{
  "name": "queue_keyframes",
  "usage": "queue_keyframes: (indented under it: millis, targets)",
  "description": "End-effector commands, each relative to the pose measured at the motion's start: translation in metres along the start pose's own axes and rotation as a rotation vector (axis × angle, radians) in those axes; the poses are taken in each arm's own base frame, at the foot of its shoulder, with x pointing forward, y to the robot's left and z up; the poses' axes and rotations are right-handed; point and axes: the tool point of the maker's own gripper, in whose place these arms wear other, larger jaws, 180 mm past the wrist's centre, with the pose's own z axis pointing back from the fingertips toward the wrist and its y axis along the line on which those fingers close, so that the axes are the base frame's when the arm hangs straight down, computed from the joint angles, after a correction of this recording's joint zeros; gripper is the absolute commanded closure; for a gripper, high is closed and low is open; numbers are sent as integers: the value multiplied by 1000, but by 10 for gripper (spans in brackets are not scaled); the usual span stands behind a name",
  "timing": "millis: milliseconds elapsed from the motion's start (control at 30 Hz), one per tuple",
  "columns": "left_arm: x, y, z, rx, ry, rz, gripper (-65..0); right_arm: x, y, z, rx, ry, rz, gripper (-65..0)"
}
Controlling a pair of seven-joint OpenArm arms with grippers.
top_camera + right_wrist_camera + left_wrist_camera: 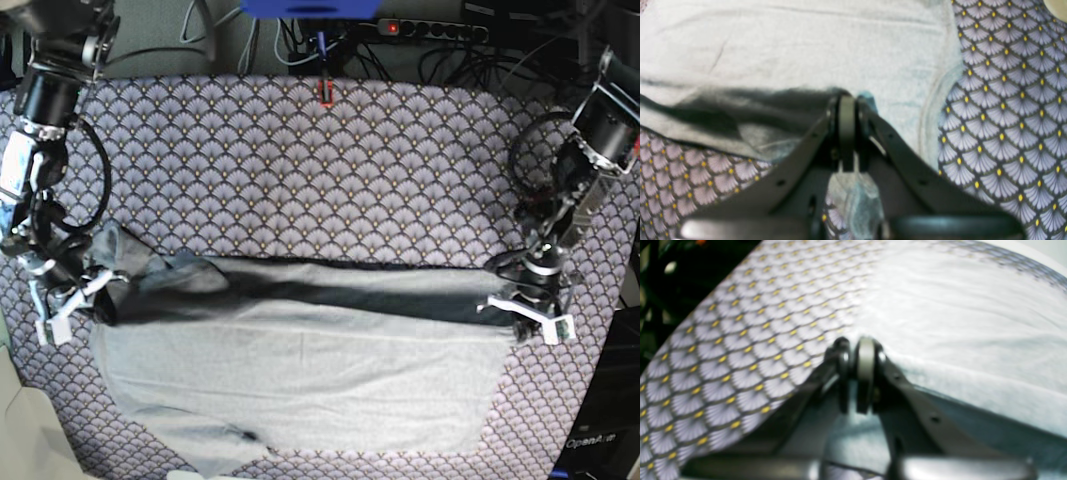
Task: Fold the T-shirt properly
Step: 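Lift the shoulders with both grippers and fold them toward the hem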
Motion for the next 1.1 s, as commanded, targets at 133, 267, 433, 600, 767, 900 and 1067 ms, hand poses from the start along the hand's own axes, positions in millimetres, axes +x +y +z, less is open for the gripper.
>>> queue_keyframes:
  millis: [133, 267, 433, 600, 767, 900, 1067]
  targets:
    - [31, -3, -6, -10, -87, -27, 0, 30, -11, 6, -19, -91, 23, 0]
    - [33, 5, -10, 14, -88, -29, 0, 32, -11, 6, -19, -97, 24, 0]
    - [36, 6, -12, 16, -94, -34, 0, 35, -2, -3, 8, -86, 39, 0]
    - [44, 5, -14, 15, -108, -32, 0, 31, -2, -14, 20, -62, 17, 0]
    - [46, 4, -14, 13, -114, -31, 0, 36, -4, -17, 21, -87, 8, 0]
    - [44, 4, -17, 21, -109, -27, 0, 38, -3, -17, 23, -94, 8, 0]
    - [40, 5, -21, 35, -99, -24, 0, 38, -3, -17, 23, -94, 8, 0]
